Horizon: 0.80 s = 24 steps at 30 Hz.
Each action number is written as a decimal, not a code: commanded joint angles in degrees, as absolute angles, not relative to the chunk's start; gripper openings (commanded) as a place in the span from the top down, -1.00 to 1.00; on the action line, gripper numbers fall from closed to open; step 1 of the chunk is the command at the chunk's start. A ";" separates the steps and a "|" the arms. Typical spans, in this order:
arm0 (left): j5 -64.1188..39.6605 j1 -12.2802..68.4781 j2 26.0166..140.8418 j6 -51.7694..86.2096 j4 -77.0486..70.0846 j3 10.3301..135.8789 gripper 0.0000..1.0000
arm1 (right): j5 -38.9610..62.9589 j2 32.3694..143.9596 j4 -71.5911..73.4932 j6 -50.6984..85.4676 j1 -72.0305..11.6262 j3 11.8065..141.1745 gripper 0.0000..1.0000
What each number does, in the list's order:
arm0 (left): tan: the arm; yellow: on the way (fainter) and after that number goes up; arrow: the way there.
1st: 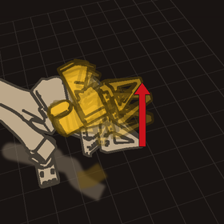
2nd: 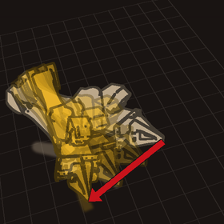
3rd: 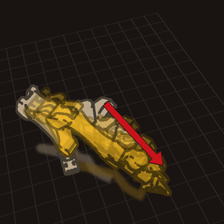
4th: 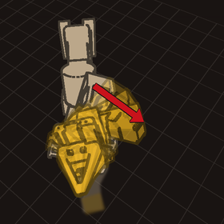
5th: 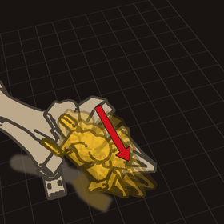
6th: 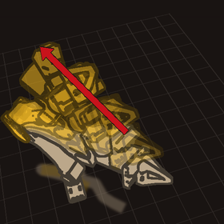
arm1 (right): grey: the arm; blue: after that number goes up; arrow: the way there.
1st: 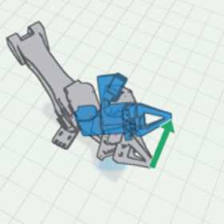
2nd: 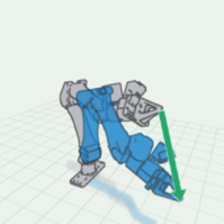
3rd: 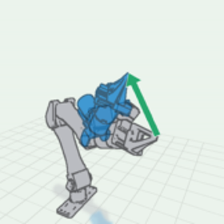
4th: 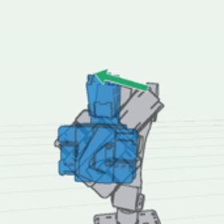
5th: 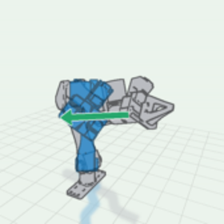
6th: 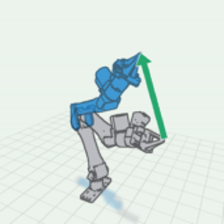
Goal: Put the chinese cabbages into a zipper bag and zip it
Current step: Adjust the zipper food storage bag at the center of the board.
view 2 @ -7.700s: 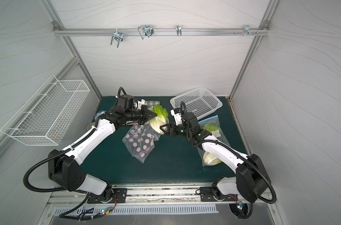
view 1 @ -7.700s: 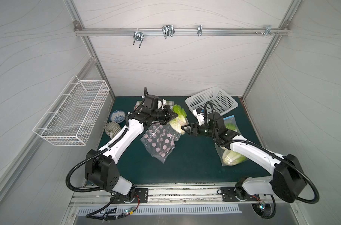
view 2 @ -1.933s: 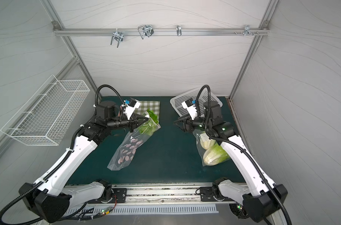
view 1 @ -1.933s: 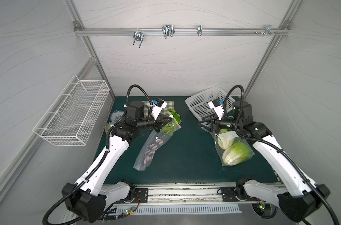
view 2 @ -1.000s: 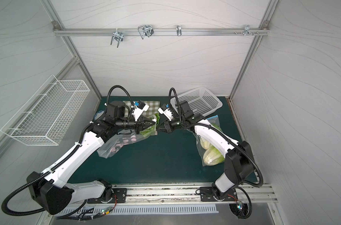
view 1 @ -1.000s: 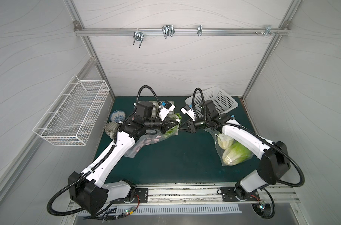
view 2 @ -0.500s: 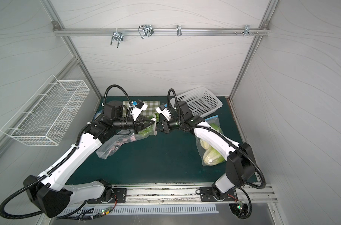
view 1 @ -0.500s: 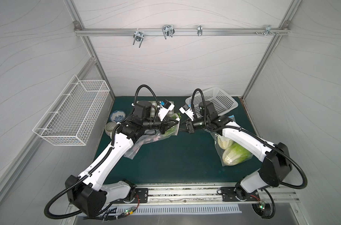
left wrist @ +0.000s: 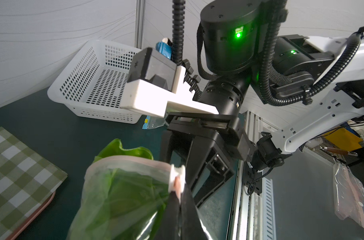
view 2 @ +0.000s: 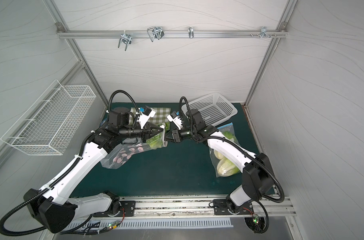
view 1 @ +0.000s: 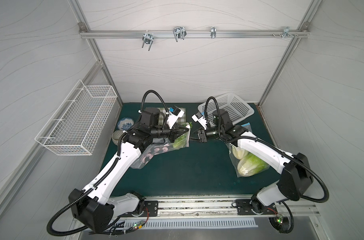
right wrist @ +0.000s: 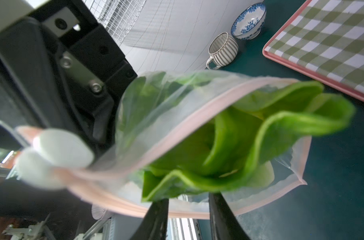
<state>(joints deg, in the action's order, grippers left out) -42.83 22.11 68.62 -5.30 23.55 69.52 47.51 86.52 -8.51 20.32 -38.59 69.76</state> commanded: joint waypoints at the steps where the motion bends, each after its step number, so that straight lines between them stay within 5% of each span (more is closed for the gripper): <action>1: -45.61 19.47 66.10 -5.23 18.73 72.32 1.00 | 51.50 83.10 -4.86 24.17 -36.00 67.50 0.19; 9: -47.00 19.25 66.79 -4.23 16.82 72.68 1.00 | 49.04 79.87 -16.29 26.13 -33.75 68.46 0.16; 24: -49.07 19.68 68.21 -3.41 16.22 74.27 1.00 | 40.50 75.10 -9.52 6.89 -36.85 64.46 0.06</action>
